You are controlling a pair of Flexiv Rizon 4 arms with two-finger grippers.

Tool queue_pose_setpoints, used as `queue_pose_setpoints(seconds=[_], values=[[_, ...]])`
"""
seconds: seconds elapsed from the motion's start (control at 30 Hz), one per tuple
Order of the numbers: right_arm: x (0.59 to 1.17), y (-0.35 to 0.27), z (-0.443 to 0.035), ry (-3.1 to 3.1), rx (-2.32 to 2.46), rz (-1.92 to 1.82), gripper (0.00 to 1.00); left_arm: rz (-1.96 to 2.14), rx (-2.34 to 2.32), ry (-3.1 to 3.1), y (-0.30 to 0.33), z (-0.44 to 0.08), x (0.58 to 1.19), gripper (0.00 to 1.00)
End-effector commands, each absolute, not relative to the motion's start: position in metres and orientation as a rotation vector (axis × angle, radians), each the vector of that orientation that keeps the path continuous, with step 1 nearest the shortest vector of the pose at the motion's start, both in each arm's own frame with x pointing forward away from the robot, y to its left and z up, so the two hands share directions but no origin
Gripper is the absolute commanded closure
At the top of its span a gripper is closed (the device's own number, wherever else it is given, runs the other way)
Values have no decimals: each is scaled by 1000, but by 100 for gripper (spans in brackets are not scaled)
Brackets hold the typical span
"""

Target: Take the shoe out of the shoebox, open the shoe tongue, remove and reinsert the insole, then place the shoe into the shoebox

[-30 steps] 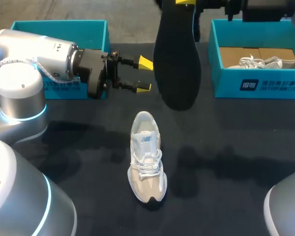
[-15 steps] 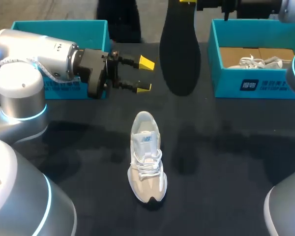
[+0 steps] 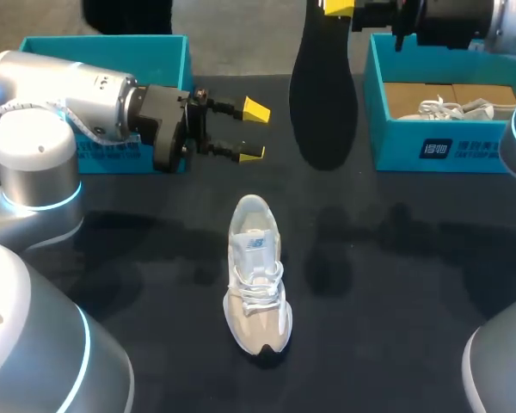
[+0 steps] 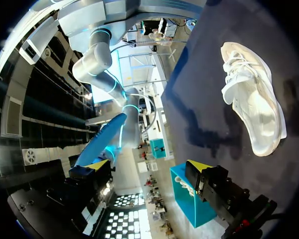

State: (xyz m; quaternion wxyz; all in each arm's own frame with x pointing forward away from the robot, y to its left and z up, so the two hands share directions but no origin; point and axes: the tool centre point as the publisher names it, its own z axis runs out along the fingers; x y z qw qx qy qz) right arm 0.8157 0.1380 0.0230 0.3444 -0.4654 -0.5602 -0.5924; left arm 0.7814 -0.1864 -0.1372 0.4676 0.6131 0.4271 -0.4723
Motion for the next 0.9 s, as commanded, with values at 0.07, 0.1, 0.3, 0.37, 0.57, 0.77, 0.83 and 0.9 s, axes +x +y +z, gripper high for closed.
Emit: queue_pose_setpoints(seconds=[0.07,0.1,0.3,0.37,0.57,0.77,0.83,0.9], values=[[817,144,18,-1422,-1231,-1508,100,-1156,1502,1047,-187,-138,781,0],[817,147,15,-1402,-1256,-1492,100,-1156,1502,1047,-187,-138,781,0],[812,154,-7,-1336,-1350,-1428,100,-1156,1502,1047,-187,-138,781,0],[810,153,-11,-1339,-1370,-1417,100,-1156,1502,1047,-187,-138,781,0],[807,157,-32,-1244,-1402,-1369,100,-1156,1502,1047,-187,-138,781,0],[807,158,-49,-1171,-1408,-1345,100,-1156,1502,1047,-187,-138,781,0],[808,160,-52,-1162,-1414,-1313,100,-1156,1502,1047,-187,-138,781,0],[809,162,-55,-1164,-1419,-1294,100,-1156,1502,1047,-187,-138,781,0]])
